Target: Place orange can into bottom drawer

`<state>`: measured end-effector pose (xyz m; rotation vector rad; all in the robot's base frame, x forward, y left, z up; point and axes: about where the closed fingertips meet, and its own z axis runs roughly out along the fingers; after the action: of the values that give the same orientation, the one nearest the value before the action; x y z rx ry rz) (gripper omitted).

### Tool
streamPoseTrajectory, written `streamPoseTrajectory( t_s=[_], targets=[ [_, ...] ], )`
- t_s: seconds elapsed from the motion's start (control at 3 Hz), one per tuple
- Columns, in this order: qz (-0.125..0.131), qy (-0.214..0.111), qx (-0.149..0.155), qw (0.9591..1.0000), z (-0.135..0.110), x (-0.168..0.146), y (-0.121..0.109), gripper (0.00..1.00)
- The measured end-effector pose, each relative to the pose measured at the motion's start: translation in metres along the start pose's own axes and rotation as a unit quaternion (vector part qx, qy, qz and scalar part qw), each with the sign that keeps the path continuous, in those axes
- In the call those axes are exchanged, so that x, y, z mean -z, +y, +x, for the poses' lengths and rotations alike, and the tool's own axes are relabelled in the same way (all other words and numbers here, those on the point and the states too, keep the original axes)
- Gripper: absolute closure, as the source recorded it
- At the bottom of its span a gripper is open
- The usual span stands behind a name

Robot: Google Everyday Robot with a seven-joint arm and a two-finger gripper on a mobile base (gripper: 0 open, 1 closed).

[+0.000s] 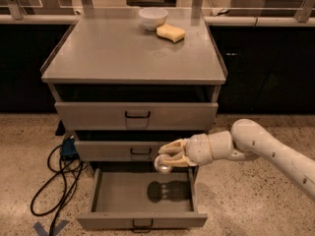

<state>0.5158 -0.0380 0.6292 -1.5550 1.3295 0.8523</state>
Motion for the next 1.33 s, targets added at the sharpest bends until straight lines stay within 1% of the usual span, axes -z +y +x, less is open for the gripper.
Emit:
streamPoseTrajectory(
  t_s=[0.33, 0.67, 1.0, 1.33],
  targets=[
    [0.002, 0.006, -0.042, 0.9991, 0.056, -0.037, -0.032, 1.00],
    [0.003, 0.006, -0.042, 0.9991, 0.056, -0.037, -0.032, 1.00],
    [0.016, 0.022, -0.024, 0.9993, 0.074, -0.047, -0.029, 1.00],
    [0.021, 0.071, -0.006, 0.9972, 0.121, -0.075, 0.000, 1.00]
  ],
)
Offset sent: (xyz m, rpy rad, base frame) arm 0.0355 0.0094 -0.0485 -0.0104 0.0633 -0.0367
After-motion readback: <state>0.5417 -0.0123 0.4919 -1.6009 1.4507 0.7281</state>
